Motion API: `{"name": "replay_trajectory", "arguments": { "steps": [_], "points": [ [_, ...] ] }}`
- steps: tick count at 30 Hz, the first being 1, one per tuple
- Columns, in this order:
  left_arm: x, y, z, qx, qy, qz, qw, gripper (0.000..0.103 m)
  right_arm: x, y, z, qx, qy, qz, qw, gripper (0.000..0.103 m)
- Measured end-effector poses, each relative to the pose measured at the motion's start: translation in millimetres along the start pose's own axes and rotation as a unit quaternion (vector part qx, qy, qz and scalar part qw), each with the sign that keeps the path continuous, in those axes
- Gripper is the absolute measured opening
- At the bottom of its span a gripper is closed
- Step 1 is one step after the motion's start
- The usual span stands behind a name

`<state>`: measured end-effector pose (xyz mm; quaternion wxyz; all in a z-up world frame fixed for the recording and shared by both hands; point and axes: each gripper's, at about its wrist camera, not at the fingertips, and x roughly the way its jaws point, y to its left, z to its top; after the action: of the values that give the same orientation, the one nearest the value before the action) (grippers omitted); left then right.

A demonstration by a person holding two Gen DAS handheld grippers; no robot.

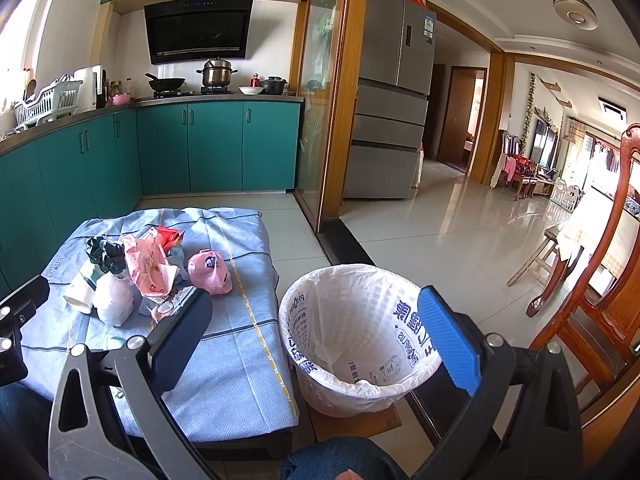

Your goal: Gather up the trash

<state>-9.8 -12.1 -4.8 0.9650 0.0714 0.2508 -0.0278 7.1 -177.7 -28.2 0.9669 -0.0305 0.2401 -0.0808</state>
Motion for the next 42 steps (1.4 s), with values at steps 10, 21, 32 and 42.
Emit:
{"name": "replay_trajectory", "arguments": {
  "steps": [10,21,32,42],
  "points": [
    [2.2,-4.8,-2.2,0.006,0.004,-0.002,1.0000,0.100,-1.6,0.1,-1.7,0.000,0.000,0.002,1.000,0.100],
    [2.5,-4.7,-1.0,0.009,0.005,-0.004,0.9999,0.100,-2.3,-1.8,-0.4,0.002,-0.001,0.000,1.000,0.100],
    [2.3,-7.3,-0.8,0.011,0.005,-0.005,0.9999,0.100,-1.4,-2.6,-0.1,0.003,-0.002,0.000,1.000,0.100],
    [2.4,-8.8,-1.2,0.010,0.008,-0.005,0.9999,0.100,-1.2,-2.9,-0.2,0.002,-0.002,-0.001,1.000,0.100]
  ]
}}
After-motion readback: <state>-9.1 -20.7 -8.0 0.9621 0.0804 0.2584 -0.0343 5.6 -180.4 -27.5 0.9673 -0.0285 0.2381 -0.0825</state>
